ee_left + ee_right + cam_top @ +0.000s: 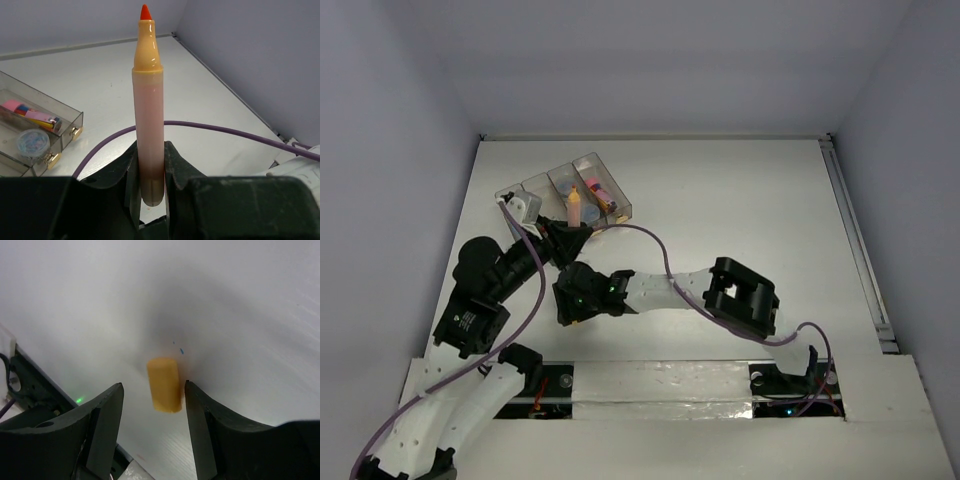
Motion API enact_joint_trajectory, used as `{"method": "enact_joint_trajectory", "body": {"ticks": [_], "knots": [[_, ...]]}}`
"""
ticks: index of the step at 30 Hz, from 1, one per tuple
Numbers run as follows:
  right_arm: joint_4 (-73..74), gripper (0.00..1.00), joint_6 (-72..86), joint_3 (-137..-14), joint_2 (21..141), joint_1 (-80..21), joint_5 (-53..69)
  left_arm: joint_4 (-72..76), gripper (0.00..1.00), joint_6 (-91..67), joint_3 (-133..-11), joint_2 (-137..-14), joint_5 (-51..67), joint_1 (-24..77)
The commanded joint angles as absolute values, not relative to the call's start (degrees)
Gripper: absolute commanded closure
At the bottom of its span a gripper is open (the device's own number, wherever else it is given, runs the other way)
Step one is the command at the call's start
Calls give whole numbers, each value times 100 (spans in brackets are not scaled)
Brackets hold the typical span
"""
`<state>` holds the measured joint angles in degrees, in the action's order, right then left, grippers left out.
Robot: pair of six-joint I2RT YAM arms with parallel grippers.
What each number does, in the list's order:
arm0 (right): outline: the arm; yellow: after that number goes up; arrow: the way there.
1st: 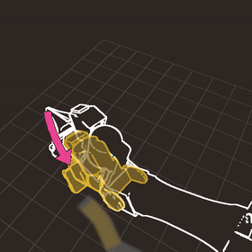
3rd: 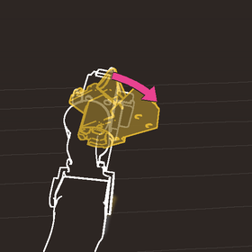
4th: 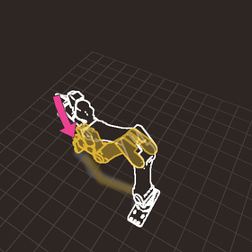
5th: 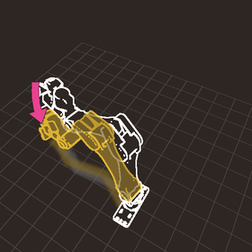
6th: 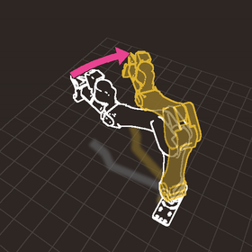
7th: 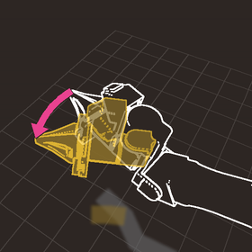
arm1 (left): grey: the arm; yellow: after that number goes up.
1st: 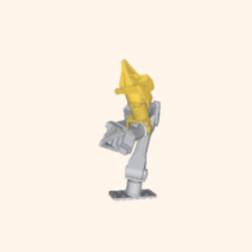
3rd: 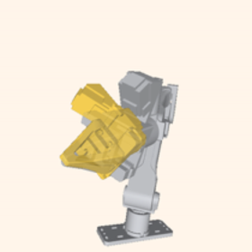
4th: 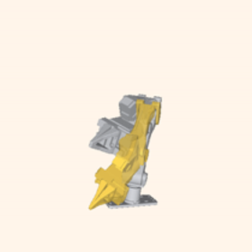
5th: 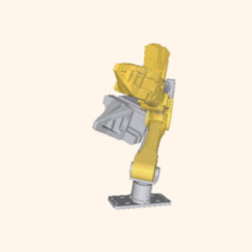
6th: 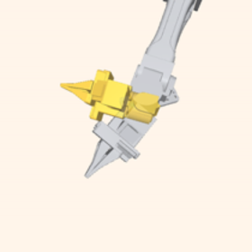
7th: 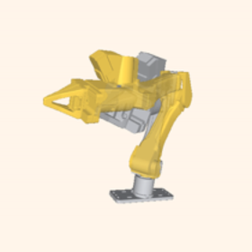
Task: Sort the stationery into containers
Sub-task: Close the pen cap on the pen.
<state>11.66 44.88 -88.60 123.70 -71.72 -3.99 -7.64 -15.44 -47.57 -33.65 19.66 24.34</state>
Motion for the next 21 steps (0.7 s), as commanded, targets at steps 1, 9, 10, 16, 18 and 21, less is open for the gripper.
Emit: {"method": "enact_joint_trajectory", "body": {"ticks": [1,9,10,16,18,21], "knots": [[1906,42,4413,-9289,12630,-7242,-905,-404,100,-1442,-4694,-3226,1952,2461],[3189,45,3956,-10255,13148,-7427,-1502,-474,100,-1362,-4676,-3041,1688,2566],[3295,45,3859,-10344,13192,-7479,-1590,-483,100,-1354,-4693,-3024,1635,2566],[3981,48,3674,-10950,13605,-7646,-1828,-510,100,-1327,-4702,-3050,1433,2566],[4113,52,3656,-11021,13737,-7699,-1872,-562,100,-1292,-4728,-3050,1328,2566],[4271,62,3691,-11092,13825,-7699,-1942,-606,100,-1292,-4755,-3059,1266,2566]]}}
